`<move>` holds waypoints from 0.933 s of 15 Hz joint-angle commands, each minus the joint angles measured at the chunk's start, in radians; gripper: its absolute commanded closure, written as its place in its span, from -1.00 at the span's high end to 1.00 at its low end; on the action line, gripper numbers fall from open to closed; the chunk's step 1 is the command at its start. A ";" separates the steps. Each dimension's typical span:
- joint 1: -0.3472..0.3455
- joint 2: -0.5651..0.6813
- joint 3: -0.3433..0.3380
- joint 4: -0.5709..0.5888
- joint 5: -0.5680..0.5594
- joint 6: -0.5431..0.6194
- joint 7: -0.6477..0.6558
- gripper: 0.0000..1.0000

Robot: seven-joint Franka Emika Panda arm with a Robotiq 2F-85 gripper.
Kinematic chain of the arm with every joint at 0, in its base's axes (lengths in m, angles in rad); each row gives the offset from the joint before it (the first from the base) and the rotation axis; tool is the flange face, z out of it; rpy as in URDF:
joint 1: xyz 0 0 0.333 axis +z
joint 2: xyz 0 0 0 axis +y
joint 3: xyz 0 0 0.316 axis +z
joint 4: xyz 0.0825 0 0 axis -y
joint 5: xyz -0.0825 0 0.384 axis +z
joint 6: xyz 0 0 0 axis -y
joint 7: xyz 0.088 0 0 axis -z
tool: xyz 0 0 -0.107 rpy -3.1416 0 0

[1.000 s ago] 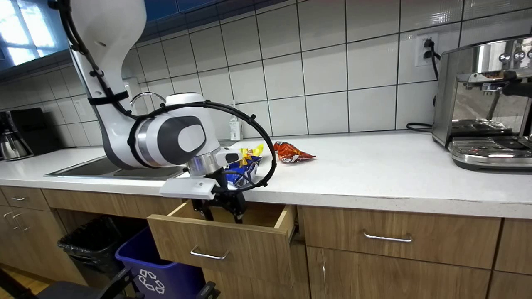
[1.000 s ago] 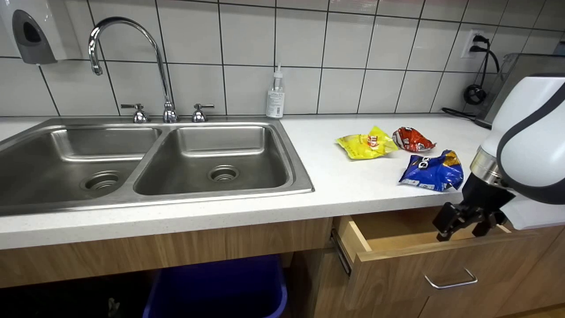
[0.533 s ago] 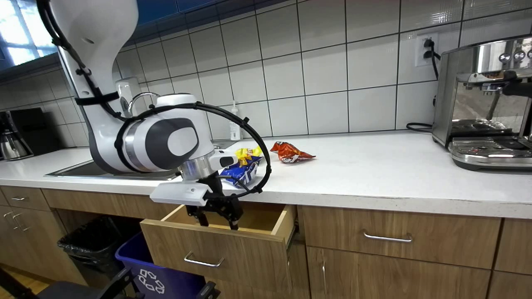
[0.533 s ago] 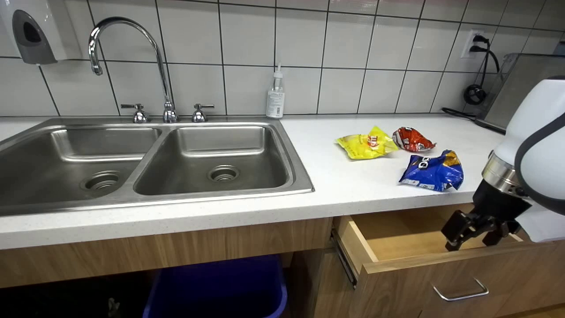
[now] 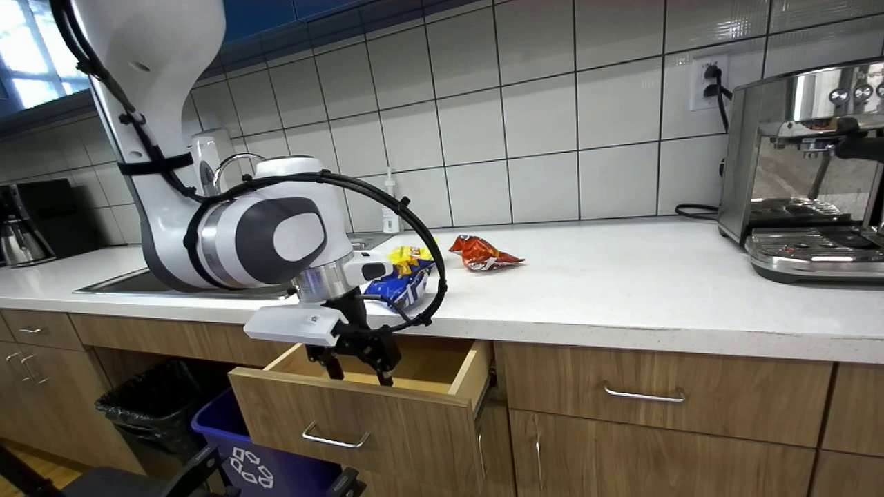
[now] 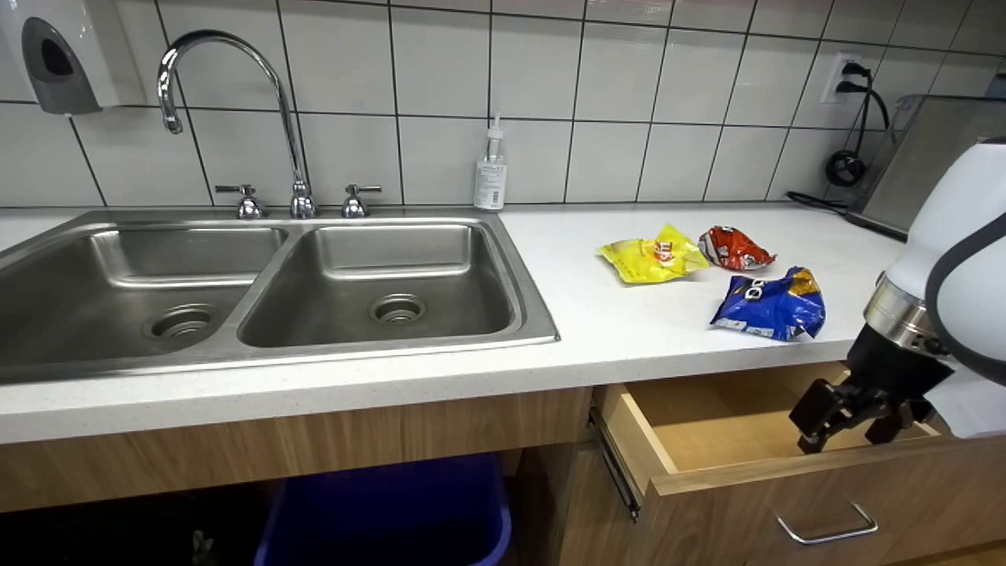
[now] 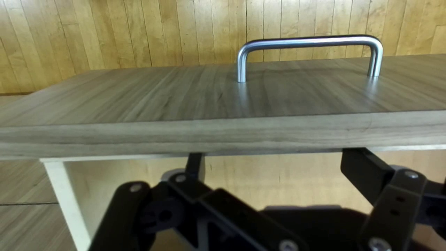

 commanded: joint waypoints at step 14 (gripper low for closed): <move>-0.011 -0.003 0.036 -0.002 0.014 -0.084 0.028 1.00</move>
